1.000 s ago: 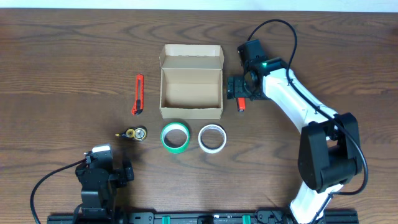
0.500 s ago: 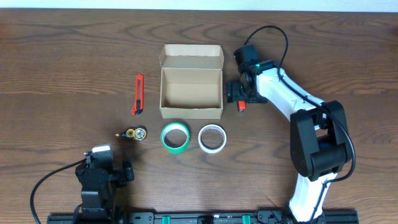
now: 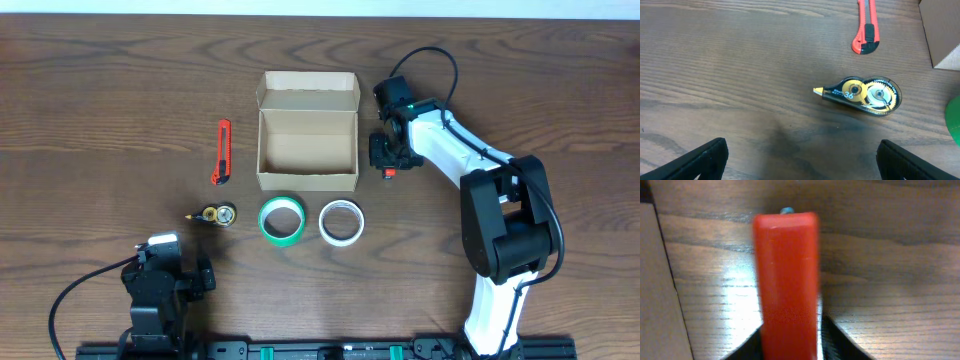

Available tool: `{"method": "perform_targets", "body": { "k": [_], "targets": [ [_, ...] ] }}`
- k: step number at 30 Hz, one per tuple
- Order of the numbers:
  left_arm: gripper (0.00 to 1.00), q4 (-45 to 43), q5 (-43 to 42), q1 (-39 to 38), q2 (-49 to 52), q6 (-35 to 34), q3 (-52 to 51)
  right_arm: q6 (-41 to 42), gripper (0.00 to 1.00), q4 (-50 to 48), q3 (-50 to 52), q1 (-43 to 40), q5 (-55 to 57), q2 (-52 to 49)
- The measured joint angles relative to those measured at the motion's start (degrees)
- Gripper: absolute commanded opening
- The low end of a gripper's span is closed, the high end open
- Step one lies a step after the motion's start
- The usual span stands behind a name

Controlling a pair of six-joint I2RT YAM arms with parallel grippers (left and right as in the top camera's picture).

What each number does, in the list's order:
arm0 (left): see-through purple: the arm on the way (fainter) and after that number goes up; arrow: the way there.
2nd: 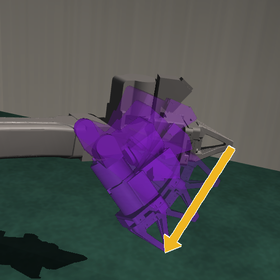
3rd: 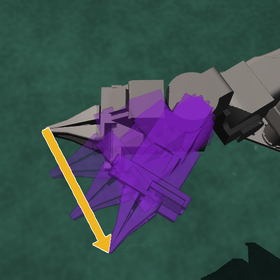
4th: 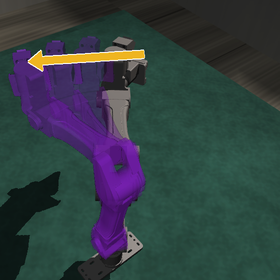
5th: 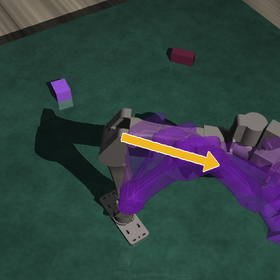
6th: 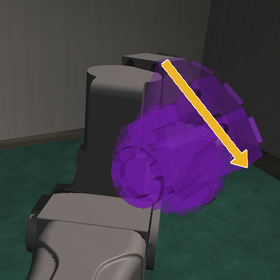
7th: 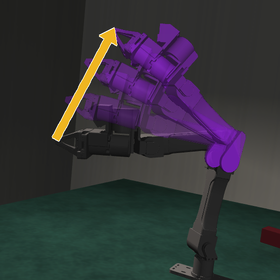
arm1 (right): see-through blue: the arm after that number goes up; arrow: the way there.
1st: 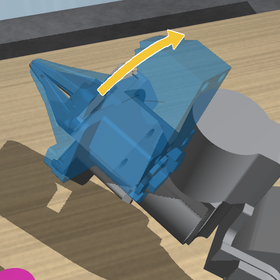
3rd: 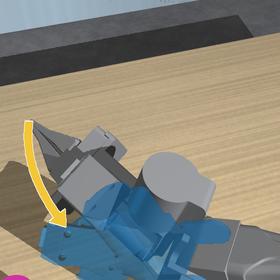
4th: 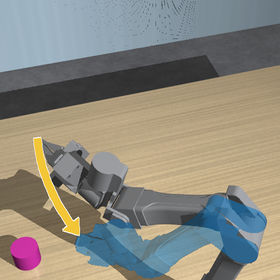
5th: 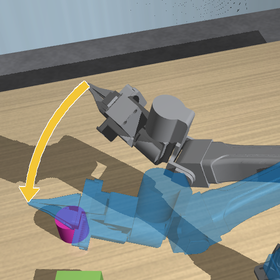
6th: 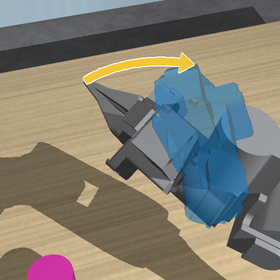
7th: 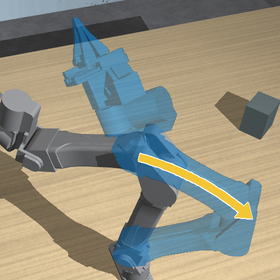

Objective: Pack container
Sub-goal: 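Lift the stapler and lower it into the cardboard box, release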

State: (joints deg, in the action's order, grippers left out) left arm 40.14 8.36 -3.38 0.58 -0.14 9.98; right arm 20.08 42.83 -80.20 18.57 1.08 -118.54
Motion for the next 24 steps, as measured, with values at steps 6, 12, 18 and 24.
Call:
{"method": "perform_targets", "body": {
  "k": [6,12,18,24],
  "targets": [
    [0.95,0.0,0.0,0.0,0.0,0.0,0.0,0.1,0.01,1.1,-0.2,0.0,0.0,0.1],
    [0.95,0.0,0.0,0.0,0.0,0.0,0.0,0.1,0.01,1.9,-0.2,0.0,-0.1,1.6],
    [0.95,0.0,0.0,0.0,0.0,0.0,0.0,-1.1,0.01,3.5,-0.2,0.0,0.0,10.1],
    [0.95,0.0,0.0,0.0,0.0,0.0,0.0,-3.5,0.01,4.1,-0.2,0.3,-0.2,19.3]
  ]
}}
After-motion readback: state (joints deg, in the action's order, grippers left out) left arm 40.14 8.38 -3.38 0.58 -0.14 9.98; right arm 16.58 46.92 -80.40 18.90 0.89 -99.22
